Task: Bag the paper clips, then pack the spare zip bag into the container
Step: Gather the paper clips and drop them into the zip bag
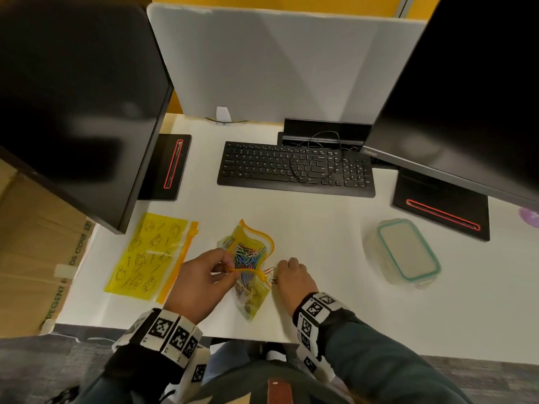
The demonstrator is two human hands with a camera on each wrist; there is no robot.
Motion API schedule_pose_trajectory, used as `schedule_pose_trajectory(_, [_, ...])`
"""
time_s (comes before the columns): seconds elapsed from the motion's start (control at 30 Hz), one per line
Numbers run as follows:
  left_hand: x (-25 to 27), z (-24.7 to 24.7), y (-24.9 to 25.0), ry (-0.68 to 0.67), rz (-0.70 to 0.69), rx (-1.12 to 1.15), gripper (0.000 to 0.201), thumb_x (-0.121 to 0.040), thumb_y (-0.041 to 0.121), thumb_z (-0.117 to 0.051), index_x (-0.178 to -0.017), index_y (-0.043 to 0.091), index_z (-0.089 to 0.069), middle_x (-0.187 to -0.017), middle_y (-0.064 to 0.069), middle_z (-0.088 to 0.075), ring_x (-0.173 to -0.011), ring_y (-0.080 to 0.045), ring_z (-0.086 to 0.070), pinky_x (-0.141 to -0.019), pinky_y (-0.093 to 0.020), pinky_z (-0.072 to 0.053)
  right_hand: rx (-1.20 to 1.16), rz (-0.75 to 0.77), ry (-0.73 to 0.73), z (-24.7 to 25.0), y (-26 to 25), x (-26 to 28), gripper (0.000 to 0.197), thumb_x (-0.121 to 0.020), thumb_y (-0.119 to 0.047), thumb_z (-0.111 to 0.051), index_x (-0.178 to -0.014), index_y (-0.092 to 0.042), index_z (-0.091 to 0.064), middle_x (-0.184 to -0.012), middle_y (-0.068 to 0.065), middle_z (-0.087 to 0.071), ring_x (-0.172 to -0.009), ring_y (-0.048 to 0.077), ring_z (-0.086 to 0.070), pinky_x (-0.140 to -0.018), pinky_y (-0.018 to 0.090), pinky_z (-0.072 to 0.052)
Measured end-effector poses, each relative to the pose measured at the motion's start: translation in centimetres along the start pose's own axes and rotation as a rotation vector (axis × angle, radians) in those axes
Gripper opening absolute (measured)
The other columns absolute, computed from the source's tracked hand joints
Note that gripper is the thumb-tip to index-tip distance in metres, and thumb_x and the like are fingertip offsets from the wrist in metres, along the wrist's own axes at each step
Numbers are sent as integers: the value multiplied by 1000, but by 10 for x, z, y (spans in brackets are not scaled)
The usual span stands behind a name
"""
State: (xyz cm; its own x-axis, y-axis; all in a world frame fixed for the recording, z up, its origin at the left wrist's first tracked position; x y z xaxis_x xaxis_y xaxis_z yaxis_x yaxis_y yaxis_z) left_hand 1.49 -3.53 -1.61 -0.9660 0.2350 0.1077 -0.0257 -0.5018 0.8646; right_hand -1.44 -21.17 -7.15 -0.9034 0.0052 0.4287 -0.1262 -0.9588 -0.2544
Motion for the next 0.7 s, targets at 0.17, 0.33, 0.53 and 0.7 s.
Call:
schedule_pose_trajectory(0.17, [-3,0,-1,-5,3,-14,22,-73,5,-72,-75,22,-58,-95,-6,-70,-81,-10,-64,-69,-13,-54,-60,-19,-9,10,6,0,28,-89,3,-34,-114,-2,-46,-119,19,-53,-108,33,-52,-86,38,-44])
schedule_pose_trajectory(0.33, [-4,1,0,-28,10,-11,22,-73,7,-71,-73,25,-59,-91,2,-67,-82,-8,-64,-69,-11,-53,-536,-154,235,62,27,-10,17,-80,4,-48,-79,-11,-57,-83,7,-63,-83,28,-60,-65,22,-39])
schedule_pose_trajectory(0.53, [-5,1,8,-29,-4,-52,25,-73,6,-72,-68,27,-58,-91,-1,-68,-81,-6,-61,-66,-6,-49,-807,67,124,108,-20,-17,31,-70,6,-63,-66,-24,-56,-64,4,-62,-56,15,-54,-61,30,-50])
schedule_pose_trajectory(0.7, [-7,3,12,-31,-4,-37,27,-72,11,-74,-64,29,-56,-84,14,-63,-82,-4,-62,-63,-4,-48,-777,83,253,102,-26,-24,17,-73,-13,-74,-89,-13,-67,-81,7,-71,-74,20,-64,-73,32,-53])
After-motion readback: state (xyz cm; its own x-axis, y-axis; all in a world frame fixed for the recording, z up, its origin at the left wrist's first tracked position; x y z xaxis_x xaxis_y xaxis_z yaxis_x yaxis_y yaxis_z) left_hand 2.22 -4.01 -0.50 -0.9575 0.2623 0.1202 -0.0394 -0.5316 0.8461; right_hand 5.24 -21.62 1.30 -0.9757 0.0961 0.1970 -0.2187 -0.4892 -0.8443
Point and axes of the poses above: each hand's wrist, its own x-axis away from the middle knuckle, its own z-axis out of the back of the hand, y = z × x, the point moved 3 cm from there along -x, towards the middle knuckle
